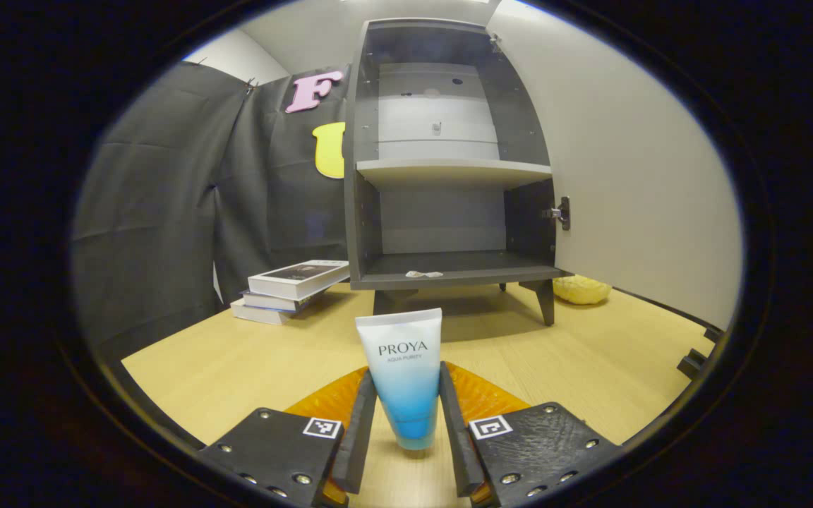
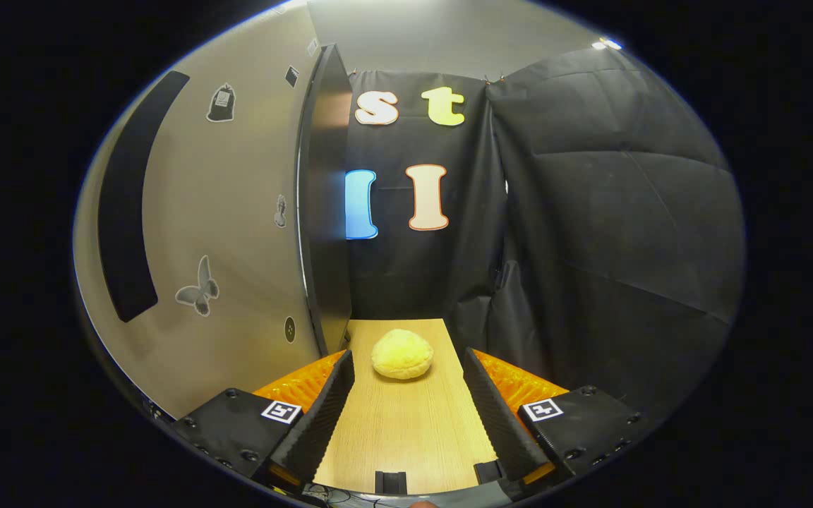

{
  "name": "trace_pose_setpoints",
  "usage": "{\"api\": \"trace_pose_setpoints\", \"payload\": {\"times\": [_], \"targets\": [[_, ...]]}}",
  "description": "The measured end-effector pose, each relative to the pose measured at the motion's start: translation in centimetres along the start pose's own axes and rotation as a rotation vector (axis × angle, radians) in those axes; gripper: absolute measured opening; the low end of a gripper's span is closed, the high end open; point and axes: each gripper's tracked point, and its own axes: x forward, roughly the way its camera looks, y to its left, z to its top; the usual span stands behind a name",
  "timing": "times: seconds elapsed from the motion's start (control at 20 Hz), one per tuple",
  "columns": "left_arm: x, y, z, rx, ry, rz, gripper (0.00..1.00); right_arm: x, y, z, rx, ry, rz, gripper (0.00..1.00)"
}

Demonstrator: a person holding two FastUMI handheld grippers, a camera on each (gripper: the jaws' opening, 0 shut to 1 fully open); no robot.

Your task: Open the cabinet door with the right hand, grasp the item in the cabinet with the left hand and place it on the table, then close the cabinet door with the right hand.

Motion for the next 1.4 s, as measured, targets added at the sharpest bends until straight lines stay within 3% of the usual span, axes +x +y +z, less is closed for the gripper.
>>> {"api": "trace_pose_setpoints", "payload": {"times": [0.35, 0.4, 0.5, 0.75, 0.8, 0.9, 1.4], "targets": [[-0.9, -0.5, -1.9, -0.003, 0.035, 0.016, 0.55, 0.3, 0.3, -0.3, -0.012, 0.019, 0.019, 0.98], [-1.1, -0.6, -2.2, -0.007, 0.045, 0.018, 0.53, 0.4, 0.3, -0.4, -0.015, 0.023, 0.020, 0.93], [-1.4, -0.7, -2.2, -0.005, 0.048, 0.020, 0.55, 0.4, 0.4, -0.4, -0.014, 0.023, 0.026, 0.98], [-1.0, -0.9, -2.3, 0.003, 0.066, 0.018, 0.53, 0.5, 0.5, -0.4, -0.018, 0.023, 0.033, 0.98], [-1.0, -0.9, -2.1, 0.000, 0.062, 0.021, 0.56, 0.5, 0.3, -0.4, -0.017, 0.021, 0.034, 0.98], [-1.1, -0.7, -1.5, -0.001, 0.052, 0.035, 0.76, 0.5, 0.1, -0.2, -0.011, 0.019, 0.037, 0.98], [-2.8, 0.3, 6.0, 0.043, -0.023, 0.095, 0.75, -0.3, -1.2, 1.6, 0.003, -0.029, 0.072, 0.98]]}}
